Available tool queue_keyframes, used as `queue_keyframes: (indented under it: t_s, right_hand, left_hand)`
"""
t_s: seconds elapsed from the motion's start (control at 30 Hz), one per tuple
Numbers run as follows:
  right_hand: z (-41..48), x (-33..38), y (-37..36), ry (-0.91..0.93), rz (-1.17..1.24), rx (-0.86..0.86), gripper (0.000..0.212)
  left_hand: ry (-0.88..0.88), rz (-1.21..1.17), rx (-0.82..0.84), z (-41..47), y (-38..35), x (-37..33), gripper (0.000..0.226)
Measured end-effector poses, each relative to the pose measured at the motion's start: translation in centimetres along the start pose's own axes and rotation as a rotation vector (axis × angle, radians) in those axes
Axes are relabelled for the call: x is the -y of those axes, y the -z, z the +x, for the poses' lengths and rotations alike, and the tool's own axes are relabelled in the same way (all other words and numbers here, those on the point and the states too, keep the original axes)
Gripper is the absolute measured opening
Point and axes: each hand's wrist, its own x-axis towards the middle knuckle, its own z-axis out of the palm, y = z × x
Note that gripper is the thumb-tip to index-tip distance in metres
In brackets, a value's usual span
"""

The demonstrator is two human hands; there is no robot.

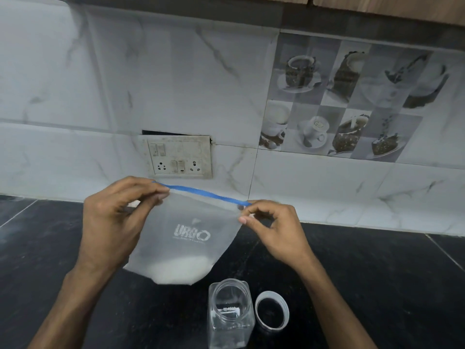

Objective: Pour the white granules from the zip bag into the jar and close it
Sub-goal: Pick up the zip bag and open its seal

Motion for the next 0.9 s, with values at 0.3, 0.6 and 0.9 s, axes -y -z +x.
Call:
queue_keyframes:
  t_s: [0.3,0.6,0.9]
  right_hand:
    - [5.0,8.3,1.2,0.148,0.171,0.04,0.008]
    - [4.6,9.9,2.7,0.135,0.036,0.124,0.009]
    - [-2.2,3.6,4.5,-0.082,0.453,-0.088,0.043]
  left_hand:
    - [0.059,-0.088,0.022,2.3,4.1,1.6,0.014]
    - [-0.091,-0.07,0.456,5.2,1.4,-3.4,0.033]
    - [-0.169,-0.035,0.518,6.8,-1.3,-6.6,0.012]
